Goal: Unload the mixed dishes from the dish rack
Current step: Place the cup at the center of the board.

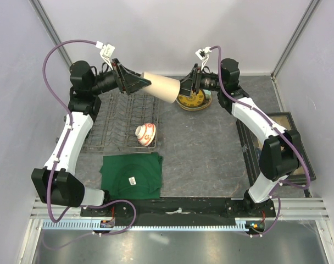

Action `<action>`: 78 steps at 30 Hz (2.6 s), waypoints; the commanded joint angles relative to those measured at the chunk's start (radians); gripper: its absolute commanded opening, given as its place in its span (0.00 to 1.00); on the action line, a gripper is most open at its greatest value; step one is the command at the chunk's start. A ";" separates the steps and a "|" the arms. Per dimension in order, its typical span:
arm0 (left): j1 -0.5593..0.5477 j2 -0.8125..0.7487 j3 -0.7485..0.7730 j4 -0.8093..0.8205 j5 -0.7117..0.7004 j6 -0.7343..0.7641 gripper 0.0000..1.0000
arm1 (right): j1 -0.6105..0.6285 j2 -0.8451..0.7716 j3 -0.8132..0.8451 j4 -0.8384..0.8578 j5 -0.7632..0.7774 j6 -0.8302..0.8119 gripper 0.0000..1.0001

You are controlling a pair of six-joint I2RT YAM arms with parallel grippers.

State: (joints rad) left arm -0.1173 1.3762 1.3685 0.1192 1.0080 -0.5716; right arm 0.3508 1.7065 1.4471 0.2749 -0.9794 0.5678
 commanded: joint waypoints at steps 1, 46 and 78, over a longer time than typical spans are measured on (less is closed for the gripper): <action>0.002 -0.025 -0.034 0.132 0.044 -0.097 0.02 | 0.019 -0.051 -0.008 0.127 -0.021 0.079 0.71; 0.234 0.014 -0.146 0.311 0.138 -0.121 0.99 | -0.088 -0.096 0.089 -0.148 -0.021 -0.081 0.00; 0.235 0.103 0.173 -0.981 -0.213 1.035 0.96 | -0.150 0.220 0.611 -1.428 0.936 -0.911 0.00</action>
State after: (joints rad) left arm 0.1173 1.4715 1.4990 -0.7853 0.8299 0.3435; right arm 0.2047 1.9026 1.9850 -1.0466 -0.1120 -0.2844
